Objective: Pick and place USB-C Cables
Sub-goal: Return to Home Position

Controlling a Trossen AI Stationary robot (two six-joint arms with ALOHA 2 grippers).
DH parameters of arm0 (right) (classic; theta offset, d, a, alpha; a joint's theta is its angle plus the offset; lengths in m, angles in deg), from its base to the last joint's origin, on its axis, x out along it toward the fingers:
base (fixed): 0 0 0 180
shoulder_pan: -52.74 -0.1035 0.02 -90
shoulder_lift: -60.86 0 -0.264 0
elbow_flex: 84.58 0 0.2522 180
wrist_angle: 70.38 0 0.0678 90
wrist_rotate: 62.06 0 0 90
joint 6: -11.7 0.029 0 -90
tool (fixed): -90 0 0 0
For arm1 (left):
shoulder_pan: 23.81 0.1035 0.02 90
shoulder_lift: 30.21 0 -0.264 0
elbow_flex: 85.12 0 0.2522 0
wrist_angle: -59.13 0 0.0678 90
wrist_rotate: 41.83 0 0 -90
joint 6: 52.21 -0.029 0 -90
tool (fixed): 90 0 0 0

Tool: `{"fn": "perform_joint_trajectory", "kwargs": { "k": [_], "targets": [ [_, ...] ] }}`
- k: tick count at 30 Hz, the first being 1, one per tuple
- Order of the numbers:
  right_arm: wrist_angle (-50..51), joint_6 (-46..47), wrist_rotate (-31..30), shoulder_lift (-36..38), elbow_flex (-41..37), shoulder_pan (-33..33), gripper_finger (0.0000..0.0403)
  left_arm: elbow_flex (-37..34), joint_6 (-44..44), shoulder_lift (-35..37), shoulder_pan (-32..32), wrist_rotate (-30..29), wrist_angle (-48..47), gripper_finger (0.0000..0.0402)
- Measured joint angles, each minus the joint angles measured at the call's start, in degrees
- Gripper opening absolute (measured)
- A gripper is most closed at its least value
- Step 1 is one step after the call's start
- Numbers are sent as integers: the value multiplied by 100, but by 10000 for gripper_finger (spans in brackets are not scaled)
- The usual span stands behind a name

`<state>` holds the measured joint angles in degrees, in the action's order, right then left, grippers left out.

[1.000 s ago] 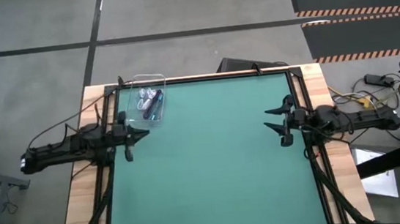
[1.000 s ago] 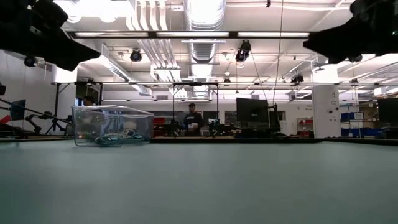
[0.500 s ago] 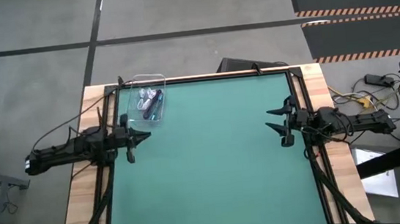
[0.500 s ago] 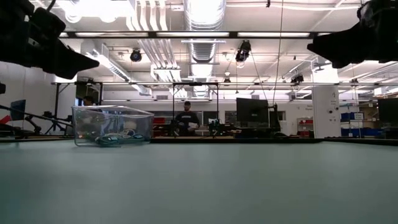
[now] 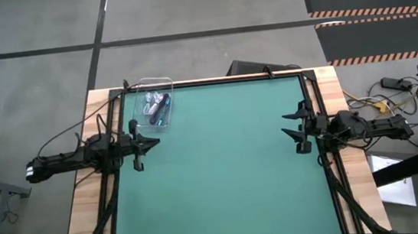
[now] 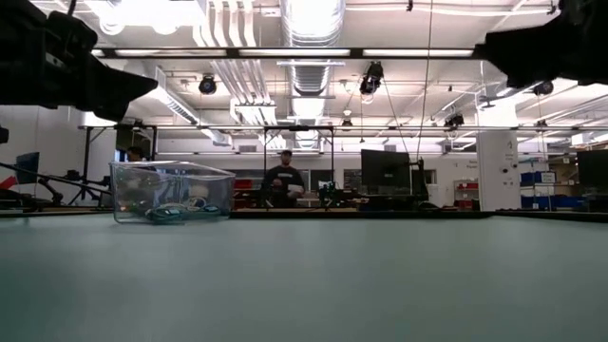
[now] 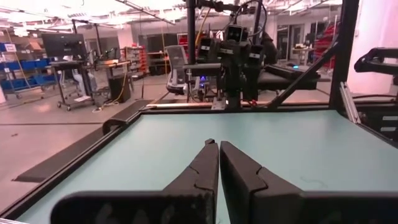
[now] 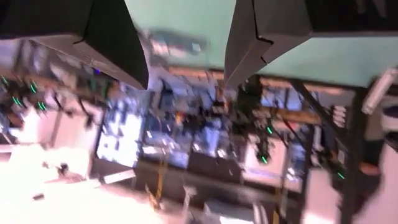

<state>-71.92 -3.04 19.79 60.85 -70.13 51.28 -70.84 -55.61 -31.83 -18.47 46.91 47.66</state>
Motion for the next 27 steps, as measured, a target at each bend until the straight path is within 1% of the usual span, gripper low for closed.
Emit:
{"fn": "perform_joint_trajectory", "kwargs": {
  "k": [2, 5, 10, 19, 27],
  "targets": [
    [-307, -121, 202, 0, 0, 0, 203, 2, 0, 42, 0, 11, 17, 0],
    [-548, -221, 116, 0, 0, -2, 203, 2, -4, 62, 0, -7, 15, 0],
    [-487, -138, -233, -71, -2, -2, 203, 0, -2, -30, -2, -41, 19, 0],
    [-471, -136, -240, -341, -2, -2, 203, 0, -2, -218, -2, -52, 16, 0],
    [-462, -136, -239, -431, -3, -2, 203, -2, -2, -329, -2, -52, 18, 0]
  ]
}}
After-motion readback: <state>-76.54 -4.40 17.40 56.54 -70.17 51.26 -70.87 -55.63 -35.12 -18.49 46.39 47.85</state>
